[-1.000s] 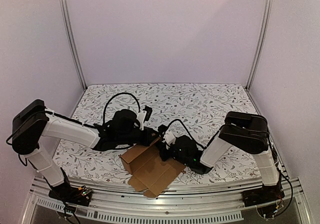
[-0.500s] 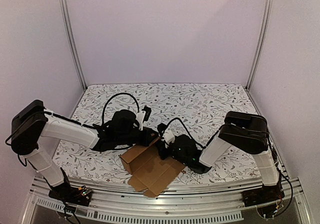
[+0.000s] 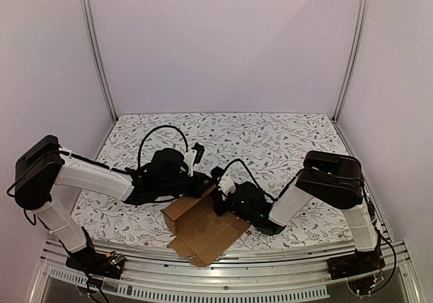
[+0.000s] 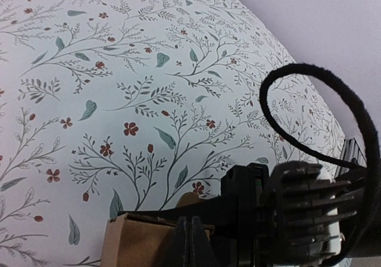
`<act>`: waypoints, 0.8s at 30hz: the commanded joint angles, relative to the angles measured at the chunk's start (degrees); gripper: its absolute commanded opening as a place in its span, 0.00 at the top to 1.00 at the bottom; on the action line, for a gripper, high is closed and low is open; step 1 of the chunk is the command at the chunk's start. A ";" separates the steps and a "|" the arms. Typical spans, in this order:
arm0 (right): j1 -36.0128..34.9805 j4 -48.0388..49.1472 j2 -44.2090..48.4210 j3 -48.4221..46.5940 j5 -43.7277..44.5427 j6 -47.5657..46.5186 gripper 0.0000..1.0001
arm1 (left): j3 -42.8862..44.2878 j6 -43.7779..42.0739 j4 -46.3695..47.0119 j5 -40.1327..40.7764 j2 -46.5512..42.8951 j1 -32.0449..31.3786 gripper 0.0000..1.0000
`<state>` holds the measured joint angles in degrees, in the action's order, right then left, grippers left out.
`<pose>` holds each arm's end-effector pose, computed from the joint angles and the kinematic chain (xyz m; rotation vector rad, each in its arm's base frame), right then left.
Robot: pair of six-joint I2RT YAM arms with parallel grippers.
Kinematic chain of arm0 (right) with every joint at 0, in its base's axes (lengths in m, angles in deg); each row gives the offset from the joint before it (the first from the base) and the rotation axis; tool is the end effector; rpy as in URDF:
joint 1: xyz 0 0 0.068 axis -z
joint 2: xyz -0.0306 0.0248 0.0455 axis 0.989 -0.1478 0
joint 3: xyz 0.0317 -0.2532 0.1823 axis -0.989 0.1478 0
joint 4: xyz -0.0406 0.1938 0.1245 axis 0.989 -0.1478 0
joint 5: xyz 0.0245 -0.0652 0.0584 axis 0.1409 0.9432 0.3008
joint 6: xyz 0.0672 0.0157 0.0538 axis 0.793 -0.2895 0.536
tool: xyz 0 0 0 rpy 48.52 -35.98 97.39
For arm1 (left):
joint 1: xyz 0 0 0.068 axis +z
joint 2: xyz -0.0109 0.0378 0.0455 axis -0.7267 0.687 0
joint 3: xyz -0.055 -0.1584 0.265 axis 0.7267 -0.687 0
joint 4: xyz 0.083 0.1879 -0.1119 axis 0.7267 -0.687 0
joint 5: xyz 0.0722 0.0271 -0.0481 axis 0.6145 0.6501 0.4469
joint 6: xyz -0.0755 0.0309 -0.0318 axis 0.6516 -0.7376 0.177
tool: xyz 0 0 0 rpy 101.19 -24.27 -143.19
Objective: Fold the paper box
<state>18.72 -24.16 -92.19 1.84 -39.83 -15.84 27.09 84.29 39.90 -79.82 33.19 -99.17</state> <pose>0.2333 0.4071 0.1306 -0.6452 1.6750 0.6449 0.2111 -0.2784 0.2121 0.3991 2.1885 -0.8926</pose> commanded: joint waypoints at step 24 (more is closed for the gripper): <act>-1.45 -9.28 16.63 13.05 -4.69 0.17 0.44 | -3.20 -0.33 -5.38 3.96 -0.75 -0.44 1.00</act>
<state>18.21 -28.84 -81.94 11.58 -43.07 -15.91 26.00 84.49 39.73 -77.73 32.12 -99.23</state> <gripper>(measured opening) 0.540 0.003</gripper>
